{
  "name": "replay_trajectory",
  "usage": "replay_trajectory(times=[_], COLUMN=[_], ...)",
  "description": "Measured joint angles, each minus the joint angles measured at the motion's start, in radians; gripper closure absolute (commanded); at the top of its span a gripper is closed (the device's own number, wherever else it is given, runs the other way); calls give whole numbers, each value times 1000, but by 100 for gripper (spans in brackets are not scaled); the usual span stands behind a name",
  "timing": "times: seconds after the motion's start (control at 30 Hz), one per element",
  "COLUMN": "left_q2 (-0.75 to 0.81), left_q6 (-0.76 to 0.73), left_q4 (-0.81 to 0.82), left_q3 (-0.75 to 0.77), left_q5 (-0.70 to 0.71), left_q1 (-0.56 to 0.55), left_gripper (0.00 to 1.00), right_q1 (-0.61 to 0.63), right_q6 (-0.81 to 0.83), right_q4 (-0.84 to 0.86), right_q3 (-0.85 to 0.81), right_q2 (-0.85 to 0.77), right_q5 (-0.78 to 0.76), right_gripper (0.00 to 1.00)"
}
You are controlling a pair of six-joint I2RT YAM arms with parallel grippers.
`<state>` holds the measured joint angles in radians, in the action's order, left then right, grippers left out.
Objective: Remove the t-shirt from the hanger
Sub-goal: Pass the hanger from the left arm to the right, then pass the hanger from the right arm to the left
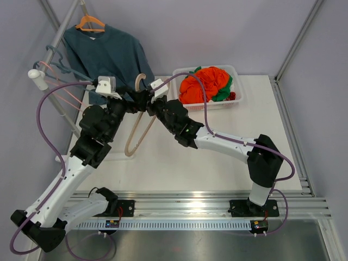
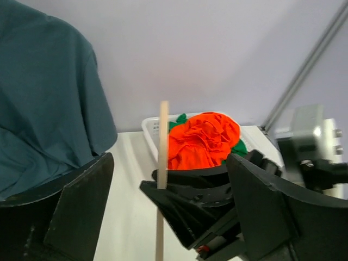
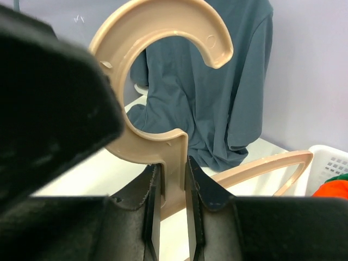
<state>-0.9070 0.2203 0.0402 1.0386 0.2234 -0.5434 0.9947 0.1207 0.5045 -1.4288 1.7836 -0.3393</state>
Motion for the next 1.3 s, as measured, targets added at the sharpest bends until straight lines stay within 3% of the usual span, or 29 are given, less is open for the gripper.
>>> replay_trajectory(times=[0.37, 0.67, 0.8, 1.17, 1.3], left_q2=[13, 146, 146, 35, 53], left_q6=[-58, -116, -109, 30, 103], left_q4=[-188, -317, -345, -359, -297], left_q3=[161, 253, 277, 199, 119], left_q5=[-117, -256, -380, -717, -804], left_q1=[6, 13, 14, 20, 44], left_gripper=[2, 1, 1, 2, 4], right_q1=[-66, -245, -308, -388, -399], right_q6=[-38, -131, -172, -216, -221], right_q4=[-8, 9, 31, 30, 25], right_q3=[143, 269, 304, 283, 259], right_q2=[-91, -288, -351, -410, -416], right_q5=[126, 420, 566, 876, 938], right_gripper=[100, 100, 100, 100, 100])
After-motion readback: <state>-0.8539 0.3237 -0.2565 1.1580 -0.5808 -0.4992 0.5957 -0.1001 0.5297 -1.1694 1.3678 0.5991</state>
